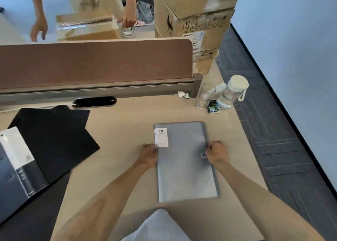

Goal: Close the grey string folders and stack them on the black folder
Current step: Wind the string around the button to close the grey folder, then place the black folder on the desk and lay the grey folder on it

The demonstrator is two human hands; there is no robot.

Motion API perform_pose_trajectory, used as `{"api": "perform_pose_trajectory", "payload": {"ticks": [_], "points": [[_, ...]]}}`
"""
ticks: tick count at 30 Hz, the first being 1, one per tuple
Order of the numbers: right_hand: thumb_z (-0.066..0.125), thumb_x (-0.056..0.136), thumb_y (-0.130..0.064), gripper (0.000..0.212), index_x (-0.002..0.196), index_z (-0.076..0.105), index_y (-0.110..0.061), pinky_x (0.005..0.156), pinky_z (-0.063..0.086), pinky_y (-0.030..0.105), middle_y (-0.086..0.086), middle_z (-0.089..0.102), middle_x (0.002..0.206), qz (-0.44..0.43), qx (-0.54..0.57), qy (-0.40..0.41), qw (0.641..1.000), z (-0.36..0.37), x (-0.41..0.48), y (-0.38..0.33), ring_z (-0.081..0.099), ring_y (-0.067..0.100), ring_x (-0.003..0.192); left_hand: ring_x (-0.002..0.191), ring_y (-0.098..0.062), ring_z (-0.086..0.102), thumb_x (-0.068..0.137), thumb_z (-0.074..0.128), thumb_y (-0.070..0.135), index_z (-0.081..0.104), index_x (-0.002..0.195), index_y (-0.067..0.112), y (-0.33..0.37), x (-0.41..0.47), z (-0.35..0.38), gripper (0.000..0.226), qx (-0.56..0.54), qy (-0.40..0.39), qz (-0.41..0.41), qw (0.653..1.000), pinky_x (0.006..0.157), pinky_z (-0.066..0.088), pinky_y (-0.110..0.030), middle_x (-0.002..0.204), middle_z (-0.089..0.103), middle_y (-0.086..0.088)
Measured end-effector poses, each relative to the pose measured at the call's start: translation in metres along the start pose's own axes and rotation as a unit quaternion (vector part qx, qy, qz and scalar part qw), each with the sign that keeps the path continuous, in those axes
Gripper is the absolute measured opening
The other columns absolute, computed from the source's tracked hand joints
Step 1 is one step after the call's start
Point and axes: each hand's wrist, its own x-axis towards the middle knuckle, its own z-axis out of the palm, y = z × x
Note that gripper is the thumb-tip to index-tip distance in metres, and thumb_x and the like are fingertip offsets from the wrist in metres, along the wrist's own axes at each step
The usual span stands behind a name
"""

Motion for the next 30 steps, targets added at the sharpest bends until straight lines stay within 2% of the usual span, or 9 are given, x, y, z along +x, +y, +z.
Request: {"api": "perform_pose_trajectory", "payload": {"ticks": [2, 3, 7, 11, 14, 16, 19, 24, 30], "points": [[0.053, 0.083, -0.013, 0.032, 0.114, 0.06, -0.012, 0.093, 0.046, 0.042, 0.011, 0.052, 0.122, -0.063, -0.084, 0.023, 0.994, 0.001, -0.002, -0.013, 0.047, 0.032, 0.114, 0.115, -0.025, 0.051, 0.091, 0.038, 0.019, 0.065, 0.089, 0.017, -0.006, -0.006, -0.008, 0.027, -0.011, 0.0, -0.007, 1.0, 0.081, 0.037, -0.02, 0.096, 0.061, 0.001], [0.051, 0.084, -0.013, 0.037, 0.12, 0.058, -0.013, 0.095, 0.045, 0.043, 0.011, 0.051, 0.124, -0.106, -0.102, 0.036, 0.988, 0.004, -0.005, -0.022, 0.045, 0.031, 0.118, 0.115, -0.023, 0.052, 0.091, 0.038, 0.013, 0.067, 0.1, 0.017, -0.008, -0.012, -0.015, 0.031, -0.026, 0.003, -0.011, 1.0, 0.086, 0.04, -0.022, 0.104, 0.06, 0.0], [0.048, 0.086, -0.01, 0.035, 0.117, 0.061, -0.015, 0.094, 0.045, 0.041, 0.009, 0.053, 0.122, -0.227, -0.105, 0.011, 0.968, 0.032, -0.024, -0.074, 0.047, 0.029, 0.118, 0.127, -0.03, 0.048, 0.094, 0.044, 0.006, 0.057, 0.125, 0.002, -0.027, -0.04, -0.046, 0.034, -0.024, 0.018, 0.0, 1.0, 0.103, 0.038, -0.032, 0.133, 0.053, -0.019], [0.047, 0.088, -0.013, 0.023, 0.104, 0.063, -0.019, 0.087, 0.04, 0.036, 0.004, 0.056, 0.111, -0.302, -0.094, -0.022, 0.948, 0.068, -0.055, -0.132, 0.051, 0.027, 0.111, 0.121, -0.027, 0.052, 0.098, 0.044, 0.01, 0.059, 0.124, 0.004, -0.059, -0.063, -0.077, 0.03, -0.015, 0.086, 0.021, 0.996, 0.088, 0.035, -0.02, 0.128, 0.059, -0.014], [0.049, 0.087, -0.013, 0.024, 0.103, 0.064, -0.021, 0.085, 0.041, 0.034, 0.002, 0.056, 0.109, -0.358, -0.086, -0.053, 0.928, 0.095, -0.08, -0.171, 0.052, 0.025, 0.109, 0.11, -0.033, 0.059, 0.093, 0.048, 0.001, 0.066, 0.11, 0.0, -0.097, -0.078, -0.099, 0.025, -0.024, 0.133, 0.014, 0.991, 0.084, 0.039, -0.021, 0.116, 0.064, -0.018], [0.048, 0.088, -0.017, 0.024, 0.106, 0.064, -0.021, 0.09, 0.04, 0.035, 0.003, 0.057, 0.112, -0.372, -0.076, -0.069, 0.922, 0.111, -0.099, -0.196, 0.051, 0.024, 0.111, 0.106, -0.033, 0.06, 0.091, 0.049, -0.001, 0.067, 0.105, 0.0, -0.123, -0.087, -0.118, 0.023, -0.032, 0.149, 0.004, 0.988, 0.089, 0.043, -0.029, 0.111, 0.066, -0.018], [0.047, 0.089, -0.017, 0.024, 0.105, 0.065, -0.02, 0.093, 0.041, 0.035, 0.005, 0.057, 0.112, -0.381, -0.064, -0.093, 0.918, 0.134, -0.12, -0.234, 0.051, 0.025, 0.111, 0.107, -0.02, 0.059, 0.092, 0.048, 0.006, 0.068, 0.108, 0.009, -0.156, -0.099, -0.148, 0.026, -0.019, 0.161, -0.004, 0.987, 0.092, 0.041, -0.025, 0.108, 0.063, 0.003], [0.048, 0.088, -0.013, 0.024, 0.101, 0.068, -0.019, 0.096, 0.043, 0.032, 0.007, 0.059, 0.114, -0.359, -0.064, -0.133, 0.921, 0.17, -0.143, -0.291, 0.052, 0.026, 0.112, 0.108, -0.022, 0.059, 0.096, 0.043, 0.01, 0.065, 0.114, 0.016, -0.208, -0.114, -0.195, 0.03, -0.013, 0.168, -0.02, 0.986, 0.097, 0.04, -0.027, 0.115, 0.061, -0.004], [0.05, 0.09, -0.016, 0.025, 0.107, 0.067, -0.019, 0.098, 0.042, 0.028, 0.007, 0.059, 0.117, -0.314, -0.059, -0.153, 0.935, 0.197, -0.15, -0.354, 0.055, 0.023, 0.112, 0.115, -0.018, 0.055, 0.099, 0.039, 0.015, 0.057, 0.127, 0.019, -0.262, -0.107, -0.266, 0.033, 0.008, 0.184, -0.015, 0.983, 0.102, 0.042, -0.029, 0.127, 0.055, 0.002]]}}
